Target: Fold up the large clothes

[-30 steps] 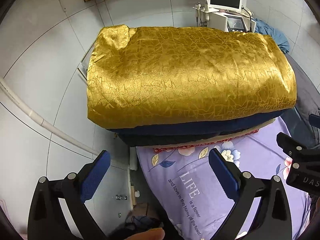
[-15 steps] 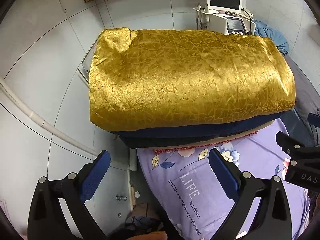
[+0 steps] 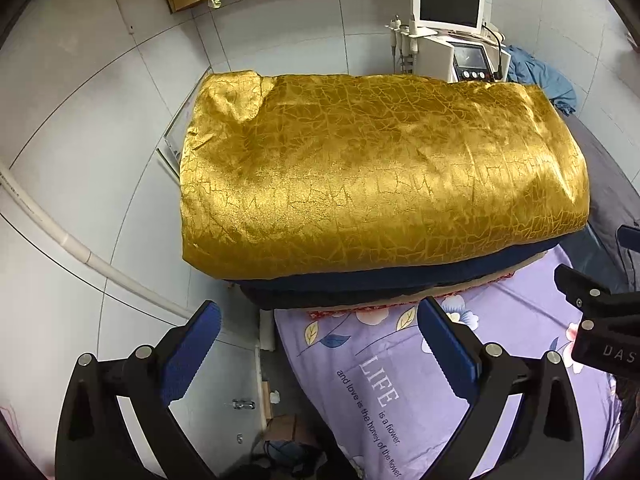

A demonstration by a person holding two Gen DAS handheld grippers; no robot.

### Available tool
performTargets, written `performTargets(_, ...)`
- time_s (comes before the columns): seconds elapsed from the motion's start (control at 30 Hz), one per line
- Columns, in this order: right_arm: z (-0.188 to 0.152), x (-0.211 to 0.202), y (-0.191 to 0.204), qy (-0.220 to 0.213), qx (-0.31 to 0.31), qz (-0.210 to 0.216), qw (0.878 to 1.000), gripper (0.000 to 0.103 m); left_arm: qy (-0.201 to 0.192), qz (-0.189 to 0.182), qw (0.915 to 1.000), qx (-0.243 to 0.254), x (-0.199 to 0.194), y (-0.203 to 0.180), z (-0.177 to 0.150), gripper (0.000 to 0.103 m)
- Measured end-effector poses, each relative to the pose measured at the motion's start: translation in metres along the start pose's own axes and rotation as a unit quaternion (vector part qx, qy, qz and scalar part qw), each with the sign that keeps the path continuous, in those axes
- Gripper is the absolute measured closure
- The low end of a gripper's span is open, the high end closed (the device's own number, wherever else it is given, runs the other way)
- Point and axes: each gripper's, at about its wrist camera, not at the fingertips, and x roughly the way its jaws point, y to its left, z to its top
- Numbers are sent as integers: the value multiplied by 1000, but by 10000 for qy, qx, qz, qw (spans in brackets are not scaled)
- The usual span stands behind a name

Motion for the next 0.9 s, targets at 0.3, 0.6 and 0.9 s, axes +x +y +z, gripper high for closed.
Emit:
performTargets(0.3,-2,2,1,26,-12,5,10000,8,66,-114,9999,-14,1,1,-2,7)
performTargets(0.6,-2,2,0,30,-4,14,10000,8,88,-107,9999,24,2,0,-4,7)
performTargets(0.9,-4,2,3,34,-51,24,10000,8,84,-78,9999,34,4,2,-3,7)
